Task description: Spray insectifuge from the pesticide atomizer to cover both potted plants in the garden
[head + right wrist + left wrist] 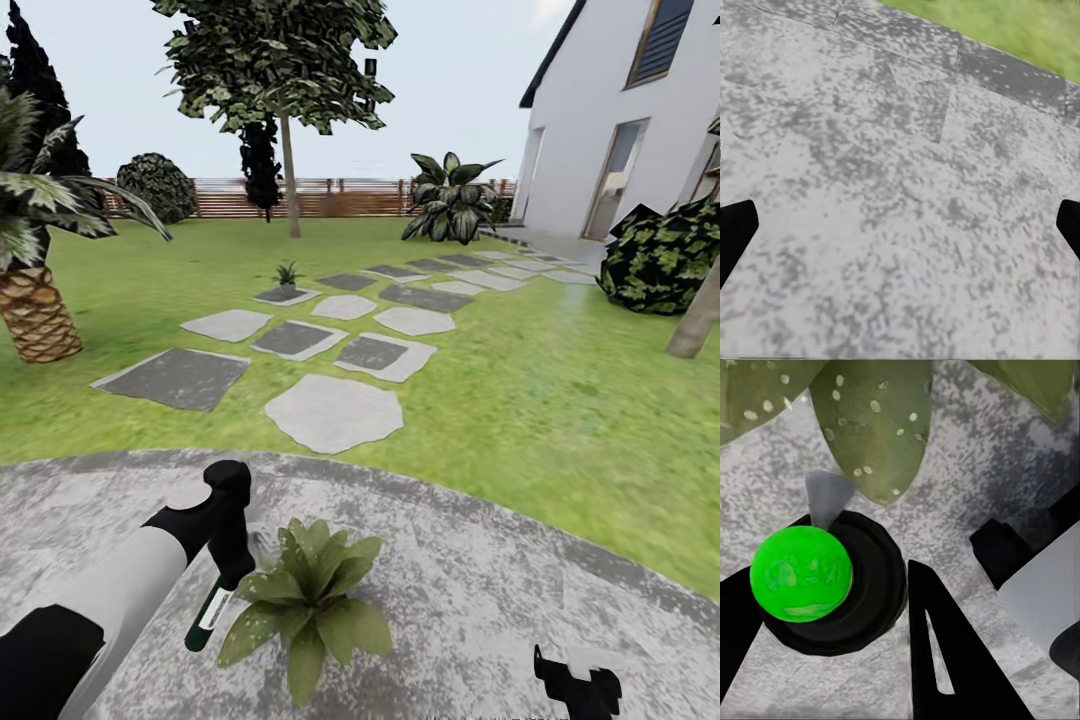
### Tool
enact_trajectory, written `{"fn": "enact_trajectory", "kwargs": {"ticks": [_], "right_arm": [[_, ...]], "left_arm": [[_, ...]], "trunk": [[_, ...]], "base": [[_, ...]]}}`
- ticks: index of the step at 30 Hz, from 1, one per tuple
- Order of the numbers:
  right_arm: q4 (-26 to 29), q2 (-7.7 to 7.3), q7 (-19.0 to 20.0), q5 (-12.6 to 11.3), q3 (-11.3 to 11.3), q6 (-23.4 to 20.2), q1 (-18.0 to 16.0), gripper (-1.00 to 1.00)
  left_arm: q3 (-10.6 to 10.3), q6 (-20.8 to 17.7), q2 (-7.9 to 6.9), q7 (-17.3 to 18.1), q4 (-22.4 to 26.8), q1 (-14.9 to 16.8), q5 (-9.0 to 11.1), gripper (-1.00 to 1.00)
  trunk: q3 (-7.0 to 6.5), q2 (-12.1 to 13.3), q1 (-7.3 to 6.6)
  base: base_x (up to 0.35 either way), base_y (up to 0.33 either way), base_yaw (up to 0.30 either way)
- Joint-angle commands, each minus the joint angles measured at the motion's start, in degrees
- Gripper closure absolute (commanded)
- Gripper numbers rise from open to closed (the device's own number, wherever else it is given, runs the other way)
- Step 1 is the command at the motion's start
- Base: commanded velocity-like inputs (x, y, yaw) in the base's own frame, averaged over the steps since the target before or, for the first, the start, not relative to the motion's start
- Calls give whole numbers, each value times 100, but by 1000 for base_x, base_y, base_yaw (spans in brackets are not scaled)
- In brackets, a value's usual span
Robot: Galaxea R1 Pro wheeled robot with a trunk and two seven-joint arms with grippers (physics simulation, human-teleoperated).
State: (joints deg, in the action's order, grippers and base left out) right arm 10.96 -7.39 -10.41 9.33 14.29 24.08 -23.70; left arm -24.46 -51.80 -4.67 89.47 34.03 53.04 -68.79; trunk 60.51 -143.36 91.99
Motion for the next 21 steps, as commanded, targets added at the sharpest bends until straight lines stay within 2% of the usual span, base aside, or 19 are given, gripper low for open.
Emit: {"fn": "enact_trajectory", "kwargs": {"ticks": [1,6,13,16,18,21], "right_arm": [[-6,2,-20,60,30,10,-3,-100],[-6,7,-20,59,28,11,-3,-100],[-6,10,-14,60,22,9,-3,-100],[-6,10,-14,58,26,10,-3,-100],[-6,10,-14,60,29,10,-3,-100],[-6,10,-14,60,23,11,-3,-100]], "left_arm": [[-32,-50,-2,53,7,8,-38,100],[-32,-50,20,53,6,46,-29,100],[-24,-66,-4,53,6,65,-20,100],[-29,-67,-12,53,5,62,-32,100],[-25,-67,-14,53,0,65,-163,100],[-24,-68,-9,53,-7,57,-231,100]], "trunk": [[5,-3,-4],[5,-3,-4],[5,-3,-4],[5,-3,-4],[5,-3,-4],[5,-3,-4]], "base": [[-259,-220,278],[-226,-225,278],[84,-264,269],[38,-58,73],[6,-9,58],[2,-2,202]]}}
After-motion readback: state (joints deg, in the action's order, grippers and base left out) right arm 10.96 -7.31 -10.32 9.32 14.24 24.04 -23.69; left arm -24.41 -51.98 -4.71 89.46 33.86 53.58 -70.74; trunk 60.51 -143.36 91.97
